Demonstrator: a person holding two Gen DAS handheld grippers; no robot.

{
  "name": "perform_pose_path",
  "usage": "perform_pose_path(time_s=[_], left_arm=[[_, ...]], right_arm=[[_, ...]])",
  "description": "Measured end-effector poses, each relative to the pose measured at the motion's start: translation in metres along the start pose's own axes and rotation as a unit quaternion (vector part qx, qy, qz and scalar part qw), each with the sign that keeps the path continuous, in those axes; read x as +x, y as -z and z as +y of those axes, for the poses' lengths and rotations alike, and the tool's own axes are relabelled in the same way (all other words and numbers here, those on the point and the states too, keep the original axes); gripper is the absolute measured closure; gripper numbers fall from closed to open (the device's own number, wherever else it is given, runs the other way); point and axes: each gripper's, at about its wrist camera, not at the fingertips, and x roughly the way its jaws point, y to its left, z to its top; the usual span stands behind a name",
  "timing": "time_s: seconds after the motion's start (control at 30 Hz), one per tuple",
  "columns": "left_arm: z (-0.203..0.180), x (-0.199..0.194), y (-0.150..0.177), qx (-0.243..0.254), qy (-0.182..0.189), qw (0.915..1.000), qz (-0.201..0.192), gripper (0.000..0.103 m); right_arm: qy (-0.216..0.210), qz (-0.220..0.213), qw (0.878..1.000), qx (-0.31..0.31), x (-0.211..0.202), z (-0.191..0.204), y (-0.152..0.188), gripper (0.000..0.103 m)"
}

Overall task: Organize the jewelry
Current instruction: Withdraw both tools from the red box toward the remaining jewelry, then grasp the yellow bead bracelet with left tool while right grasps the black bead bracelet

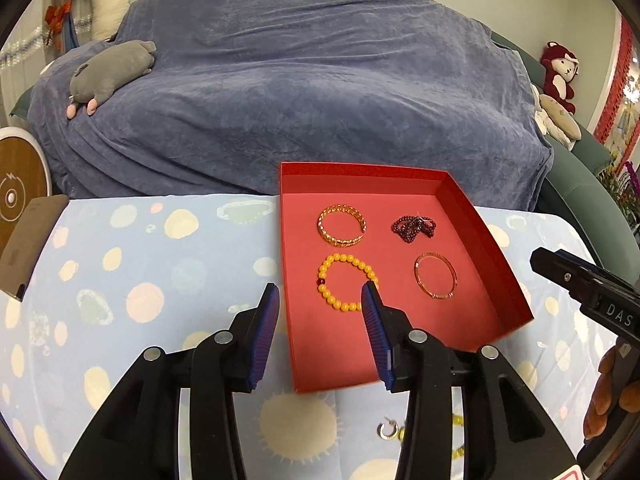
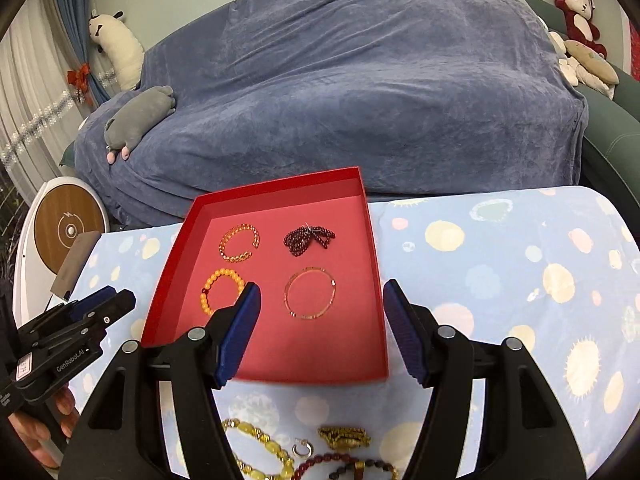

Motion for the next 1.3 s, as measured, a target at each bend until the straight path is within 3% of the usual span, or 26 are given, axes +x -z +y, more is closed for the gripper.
perform_pose_path(time_s=[0.17,0.3,0.5,0.7,0.97,1.17,1.3], left_arm=[[0.002,-0.032,0.028,0.0,-0.009,1.0,-0.001,0.061],[-0.001,-0.056,0.058,0.0,-0.037,0.9991,-0.017,0.059],[-0.004,-0.066,0.088,-0.034,-0.01,0.9994,0.0,0.058],[-0.025,-0.052,0.107,0.001,-0.011,0.9997,0.021,0.058],[-0.032,-0.039,0.114,0.004,0.006,0.9988,0.049,0.058],[-0.035,-0.038,0.118,0.012,0.004,0.9985,0.053,0.058],[-0.035,-0.033,0.12,0.008,0.002,0.9981,0.062,0.058]], right_arm=[[0.016,-0.005,1.0,-0.009,-0.04,-0.004,0.034,0.043],[0.018,0.006,1.0,0.012,-0.06,-0.016,0.064,0.043],[0.021,0.011,0.999,0.022,-0.077,-0.023,0.101,0.043],[0.019,0.047,0.999,0.005,-0.059,-0.014,0.125,0.043],[0.024,0.085,0.996,0.0,-0.028,-0.015,0.146,0.043],[0.033,0.07,0.997,0.03,-0.035,-0.036,0.139,0.05],[0.046,0.081,0.995,0.032,-0.027,-0.045,0.141,0.067]])
